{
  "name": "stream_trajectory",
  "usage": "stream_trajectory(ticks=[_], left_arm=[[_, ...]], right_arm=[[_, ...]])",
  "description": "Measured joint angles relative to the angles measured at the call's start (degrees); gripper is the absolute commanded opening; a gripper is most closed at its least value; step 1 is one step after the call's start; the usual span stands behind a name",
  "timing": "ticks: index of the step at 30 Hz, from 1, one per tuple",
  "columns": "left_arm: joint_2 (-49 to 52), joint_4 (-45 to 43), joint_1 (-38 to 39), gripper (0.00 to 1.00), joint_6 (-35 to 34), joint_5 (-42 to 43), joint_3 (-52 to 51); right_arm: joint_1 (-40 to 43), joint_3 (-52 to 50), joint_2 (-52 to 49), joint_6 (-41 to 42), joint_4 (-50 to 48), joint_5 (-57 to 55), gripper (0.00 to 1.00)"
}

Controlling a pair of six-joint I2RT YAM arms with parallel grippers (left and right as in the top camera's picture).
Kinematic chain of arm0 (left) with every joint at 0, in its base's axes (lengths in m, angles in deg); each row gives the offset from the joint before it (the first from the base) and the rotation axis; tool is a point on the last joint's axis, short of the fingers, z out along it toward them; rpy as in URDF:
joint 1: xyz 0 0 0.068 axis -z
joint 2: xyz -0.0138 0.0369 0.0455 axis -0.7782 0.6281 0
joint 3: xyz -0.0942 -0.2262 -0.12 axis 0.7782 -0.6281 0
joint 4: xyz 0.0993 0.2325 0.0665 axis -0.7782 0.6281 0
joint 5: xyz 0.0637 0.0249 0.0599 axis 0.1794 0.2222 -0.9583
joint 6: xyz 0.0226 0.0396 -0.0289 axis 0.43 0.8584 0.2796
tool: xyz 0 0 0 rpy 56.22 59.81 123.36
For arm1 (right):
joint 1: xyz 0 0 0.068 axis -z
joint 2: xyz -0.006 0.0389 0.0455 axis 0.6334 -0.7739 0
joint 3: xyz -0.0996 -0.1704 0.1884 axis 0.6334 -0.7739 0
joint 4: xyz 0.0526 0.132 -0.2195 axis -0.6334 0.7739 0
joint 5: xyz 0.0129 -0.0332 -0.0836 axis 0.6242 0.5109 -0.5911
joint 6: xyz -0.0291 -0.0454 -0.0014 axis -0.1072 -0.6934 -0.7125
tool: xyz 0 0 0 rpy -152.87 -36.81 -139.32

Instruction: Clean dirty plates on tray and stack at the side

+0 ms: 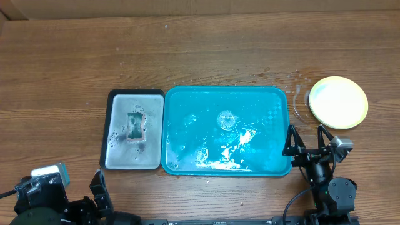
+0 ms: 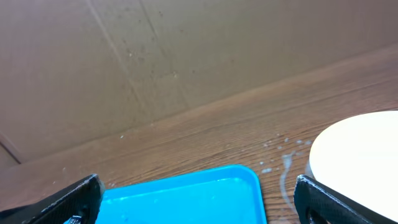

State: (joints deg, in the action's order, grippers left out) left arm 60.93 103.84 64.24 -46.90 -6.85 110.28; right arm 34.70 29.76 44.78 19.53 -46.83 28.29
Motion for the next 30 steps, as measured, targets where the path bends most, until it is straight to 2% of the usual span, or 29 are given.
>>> stream_trajectory(ticks=[5,15,30], left_arm=[[0.0,0.0,0.0,0.99,0.0,0.0,0.0],[0.0,0.0,0.0,1.00,0.0,0.0,0.0],[0.0,0.0,0.0,1.00,0.0,0.0,0.0]], right_arm=[[0.0,0.0,0.0,-0.5,0.0,-0.3,1.00],[0.0,0.0,0.0,-10.3,0.0,-0.1,1.00],[0.0,0.0,0.0,-16.8,0.0,-0.3,1.00]])
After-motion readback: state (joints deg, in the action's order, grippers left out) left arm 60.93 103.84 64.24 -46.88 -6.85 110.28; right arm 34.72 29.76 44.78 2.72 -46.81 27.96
